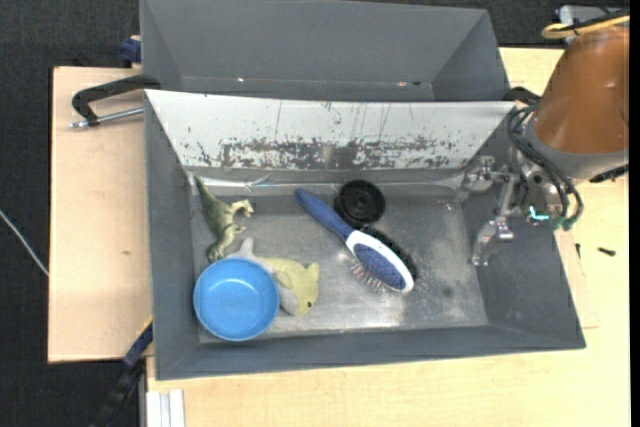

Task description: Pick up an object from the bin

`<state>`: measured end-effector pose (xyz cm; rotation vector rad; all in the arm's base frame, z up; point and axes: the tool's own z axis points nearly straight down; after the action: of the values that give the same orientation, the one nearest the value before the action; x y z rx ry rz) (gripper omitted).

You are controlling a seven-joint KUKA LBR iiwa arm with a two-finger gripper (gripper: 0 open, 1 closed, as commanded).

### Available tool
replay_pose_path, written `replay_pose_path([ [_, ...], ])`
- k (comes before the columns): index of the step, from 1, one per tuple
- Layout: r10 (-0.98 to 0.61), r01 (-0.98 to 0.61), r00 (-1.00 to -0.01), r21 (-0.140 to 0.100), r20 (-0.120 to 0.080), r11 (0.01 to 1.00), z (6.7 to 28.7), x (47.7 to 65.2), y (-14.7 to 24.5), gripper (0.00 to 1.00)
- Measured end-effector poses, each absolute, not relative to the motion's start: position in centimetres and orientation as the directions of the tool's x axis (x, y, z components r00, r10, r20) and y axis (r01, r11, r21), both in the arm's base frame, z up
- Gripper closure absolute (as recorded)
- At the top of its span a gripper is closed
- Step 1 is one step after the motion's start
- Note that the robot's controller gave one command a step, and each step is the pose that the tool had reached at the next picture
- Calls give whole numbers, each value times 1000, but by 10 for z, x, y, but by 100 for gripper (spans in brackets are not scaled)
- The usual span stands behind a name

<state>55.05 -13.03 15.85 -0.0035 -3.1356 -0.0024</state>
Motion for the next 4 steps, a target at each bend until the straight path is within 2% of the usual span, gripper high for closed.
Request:
replay_pose_path([
  [1,-63,-63,-998,5,2,998,109,570,-61,0],
  [2,6,6,-1000,5,1,1000,123,561,18,0],
  [3,41,41,-999,0,-1,999,105,586,30,0],
  [4,156,156,-988,10,-18,988,88,597,17,0],
])
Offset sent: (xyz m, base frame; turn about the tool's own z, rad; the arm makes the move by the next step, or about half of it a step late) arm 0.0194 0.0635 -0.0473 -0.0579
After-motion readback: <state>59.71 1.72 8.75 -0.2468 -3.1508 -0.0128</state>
